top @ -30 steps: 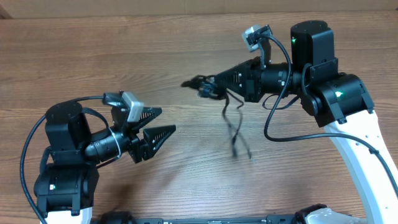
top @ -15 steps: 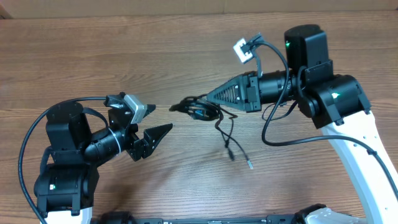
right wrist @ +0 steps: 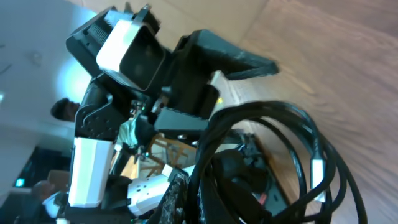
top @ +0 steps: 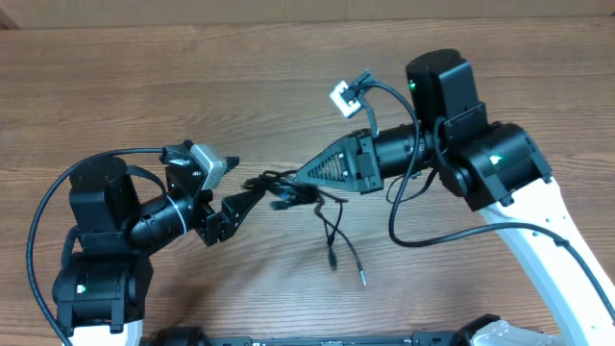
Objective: Untangle cables
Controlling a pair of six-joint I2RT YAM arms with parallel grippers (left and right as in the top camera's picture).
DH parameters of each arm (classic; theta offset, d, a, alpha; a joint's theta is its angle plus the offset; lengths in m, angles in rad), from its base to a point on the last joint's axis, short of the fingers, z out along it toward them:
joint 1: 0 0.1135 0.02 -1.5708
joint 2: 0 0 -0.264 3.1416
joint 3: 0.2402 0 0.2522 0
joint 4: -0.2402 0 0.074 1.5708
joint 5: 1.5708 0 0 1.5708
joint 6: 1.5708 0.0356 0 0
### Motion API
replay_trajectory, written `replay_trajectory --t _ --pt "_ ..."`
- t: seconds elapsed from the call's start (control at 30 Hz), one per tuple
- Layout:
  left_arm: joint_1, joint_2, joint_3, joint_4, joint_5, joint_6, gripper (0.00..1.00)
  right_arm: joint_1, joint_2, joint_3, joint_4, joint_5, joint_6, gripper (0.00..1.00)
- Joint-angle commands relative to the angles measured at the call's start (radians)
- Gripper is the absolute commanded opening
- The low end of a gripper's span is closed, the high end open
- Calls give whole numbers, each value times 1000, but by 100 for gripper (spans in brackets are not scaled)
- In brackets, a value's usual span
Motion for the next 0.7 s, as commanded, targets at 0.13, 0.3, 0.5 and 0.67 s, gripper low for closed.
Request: replay_trajectory --t 0.13,0.3,0.5,0.67 --pt "-1 -5 10 7 -3 31 13 79 -22 29 67 -20 84 4" --pt "-1 -5 10 -1 -5 28 4 63 -22 29 80 72 82 4" --pt "-1 -6 10 -29 -6 26 4 -34 -22 29 71 213 52 4" --pt "-1 -6 10 -35 -9 27 4 -124 -22 29 21 355 48 4"
